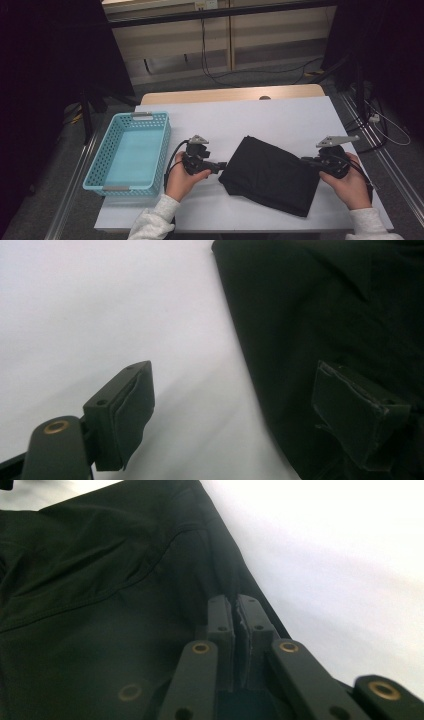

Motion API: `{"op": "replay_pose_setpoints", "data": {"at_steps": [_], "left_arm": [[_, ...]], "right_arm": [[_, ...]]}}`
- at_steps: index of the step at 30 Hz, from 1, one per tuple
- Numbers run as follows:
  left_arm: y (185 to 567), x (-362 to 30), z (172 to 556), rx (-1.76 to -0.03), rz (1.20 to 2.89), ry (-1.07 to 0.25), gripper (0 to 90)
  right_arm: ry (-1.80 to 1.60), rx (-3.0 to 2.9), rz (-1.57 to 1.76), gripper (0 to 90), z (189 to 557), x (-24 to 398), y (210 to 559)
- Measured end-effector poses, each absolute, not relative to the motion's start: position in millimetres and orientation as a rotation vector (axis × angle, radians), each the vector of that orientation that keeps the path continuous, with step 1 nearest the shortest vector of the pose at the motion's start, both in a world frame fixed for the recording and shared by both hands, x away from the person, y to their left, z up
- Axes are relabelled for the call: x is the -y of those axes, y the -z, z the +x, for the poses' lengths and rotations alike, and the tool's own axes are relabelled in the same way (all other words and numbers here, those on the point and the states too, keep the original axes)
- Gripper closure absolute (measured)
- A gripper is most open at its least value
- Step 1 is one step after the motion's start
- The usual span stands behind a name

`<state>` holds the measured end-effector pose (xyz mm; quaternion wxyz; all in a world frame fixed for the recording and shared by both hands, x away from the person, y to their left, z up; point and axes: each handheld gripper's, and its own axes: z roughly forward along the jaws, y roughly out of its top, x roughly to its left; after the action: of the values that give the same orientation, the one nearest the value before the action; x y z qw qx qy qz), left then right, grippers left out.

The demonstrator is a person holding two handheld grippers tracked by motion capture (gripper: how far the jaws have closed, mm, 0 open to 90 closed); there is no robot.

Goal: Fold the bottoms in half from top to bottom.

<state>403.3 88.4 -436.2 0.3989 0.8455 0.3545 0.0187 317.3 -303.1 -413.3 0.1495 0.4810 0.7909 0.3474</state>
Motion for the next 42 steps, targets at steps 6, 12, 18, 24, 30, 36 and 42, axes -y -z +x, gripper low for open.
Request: {"op": "replay_pose_setpoints", "data": {"at_steps": [6, 12, 18, 24, 30, 36, 42], "left_arm": [[437.9, -83.1, 399.0, -0.891, 2.151, -0.042, 17.3], [440.3, -77.6, 393.9, -0.891, 2.153, -0.024, 16.6], [438.4, -75.5, 389.8, -0.889, 2.149, -0.008, 15.5], [441.1, -73.9, 386.7, -0.890, 2.153, 0.011, 15.2], [446.7, -73.6, 382.5, -0.886, 2.179, 0.008, 15.4], [450.3, -71.8, 378.2, -0.881, 2.185, -0.005, 15.8], [449.9, -70.7, 371.6, -0.841, 2.208, -0.037, 23.3]], "right_arm": [[-0.930, -2.290, 1.424, 85.7, 309.9, 315.7, 423.8], [-0.898, -2.298, 1.428, 85.1, 308.6, 316.8, 433.2], [-0.881, -2.301, 1.400, 84.2, 309.6, 314.6, 437.6], [-0.896, -2.287, 1.407, 79.0, 309.0, 315.9, 439.6], [-0.894, -2.290, 1.391, 74.8, 309.1, 315.8, 439.9], [-0.897, -2.293, 1.385, 76.3, 309.2, 316.0, 440.1], [-0.891, -2.310, 1.370, 81.8, 309.9, 314.6, 439.3]]}}
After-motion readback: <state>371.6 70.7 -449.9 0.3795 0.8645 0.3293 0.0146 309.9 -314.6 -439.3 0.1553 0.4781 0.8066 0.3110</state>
